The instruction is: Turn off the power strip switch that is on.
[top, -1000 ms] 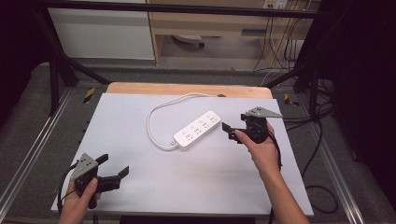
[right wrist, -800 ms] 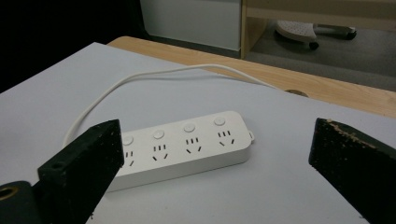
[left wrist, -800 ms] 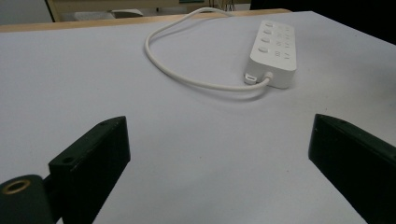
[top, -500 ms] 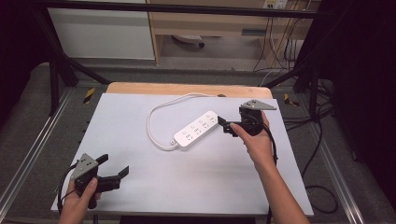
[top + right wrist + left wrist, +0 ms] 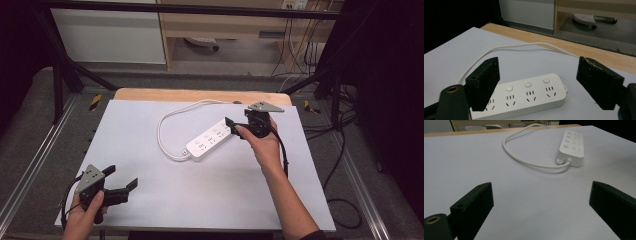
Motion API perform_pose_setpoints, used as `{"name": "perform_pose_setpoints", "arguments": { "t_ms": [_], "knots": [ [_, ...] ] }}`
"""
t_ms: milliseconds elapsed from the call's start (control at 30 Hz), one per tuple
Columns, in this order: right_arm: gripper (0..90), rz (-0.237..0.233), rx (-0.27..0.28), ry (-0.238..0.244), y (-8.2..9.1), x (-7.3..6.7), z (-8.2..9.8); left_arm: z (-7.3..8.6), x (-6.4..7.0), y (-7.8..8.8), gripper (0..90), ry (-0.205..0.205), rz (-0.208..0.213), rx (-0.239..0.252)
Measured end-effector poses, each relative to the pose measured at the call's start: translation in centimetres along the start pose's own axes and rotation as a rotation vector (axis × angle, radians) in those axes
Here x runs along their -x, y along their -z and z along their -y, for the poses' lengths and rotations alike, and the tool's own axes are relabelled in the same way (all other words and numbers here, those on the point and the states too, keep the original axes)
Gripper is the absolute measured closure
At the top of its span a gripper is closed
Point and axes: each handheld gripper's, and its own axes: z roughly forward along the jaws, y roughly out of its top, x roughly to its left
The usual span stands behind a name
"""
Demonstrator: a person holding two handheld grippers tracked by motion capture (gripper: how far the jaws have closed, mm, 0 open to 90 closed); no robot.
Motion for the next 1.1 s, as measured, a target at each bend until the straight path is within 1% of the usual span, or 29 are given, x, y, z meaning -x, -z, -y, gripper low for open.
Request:
{"name": "perform_pose_setpoints", "arguments": {
  "t_ms": [133, 167, 200, 233, 267, 367, 433, 500, 667, 733, 867, 967, 1100],
  "knots": [
    [31.3, 0.002, 0.000, -0.007, -0.9, 0.1, 0.4, 0.0, 0.0, 0.0, 5.3, 0.000, 0.001, 0.000],
    [31.3, 0.002, 0.000, -0.007, -0.9, 0.1, 0.4, 0.0, 0.0, 0.0, 5.3, 0.000, 0.001, 0.000],
    [37.2, -0.003, 0.003, -0.010, -1.3, 0.1, 0.5, 0.0, 0.0, 0.0, 5.3, -0.001, 0.000, -0.001],
    [39.7, -0.002, 0.006, -0.010, -1.5, 0.0, 0.6, 0.0, 0.0, 0.0, 5.3, -0.001, 0.000, -0.001],
    [44.6, -0.007, 0.010, -0.012, -1.7, 0.0, 0.7, 0.0, 0.0, -0.1, 5.3, 0.000, 0.001, -0.001],
    [54.2, -0.010, 0.016, -0.006, -2.2, 0.0, 0.9, 0.0, 0.1, -0.1, 5.3, -0.005, 0.003, -0.002],
    [59.0, -0.010, 0.019, -0.009, -2.6, -0.1, 1.1, 0.0, 0.1, 0.0, 5.3, -0.005, 0.002, -0.002],
    [67.0, -0.014, 0.021, -0.005, -2.9, -0.2, 1.2, 0.0, 0.1, -0.1, 5.3, -0.005, 0.002, -0.003],
    [77.6, -0.016, 0.029, -0.010, -3.7, -0.4, 1.6, 0.0, 0.0, 0.0, 5.3, -0.006, 0.003, -0.005],
    [80.0, -0.017, 0.034, -0.014, -4.0, -0.4, 1.7, 0.0, 0.1, 0.0, 5.3, -0.006, 0.004, -0.003],
    [79.6, -0.027, 0.036, -0.026, -4.5, -0.6, 1.9, 0.0, 0.1, 0.0, 5.3, -0.008, 0.005, 0.003],
    [80.8, -0.028, 0.027, -0.018, -4.7, -0.7, 2.0, 0.0, 0.1, 0.0, 5.3, -0.014, 0.003, 0.000],
    [85.1, -0.026, 0.016, -0.011, -5.0, -0.7, 2.3, 0.0, 0.1, 0.0, 5.3, -0.014, 0.003, 0.001]
  ]
}}
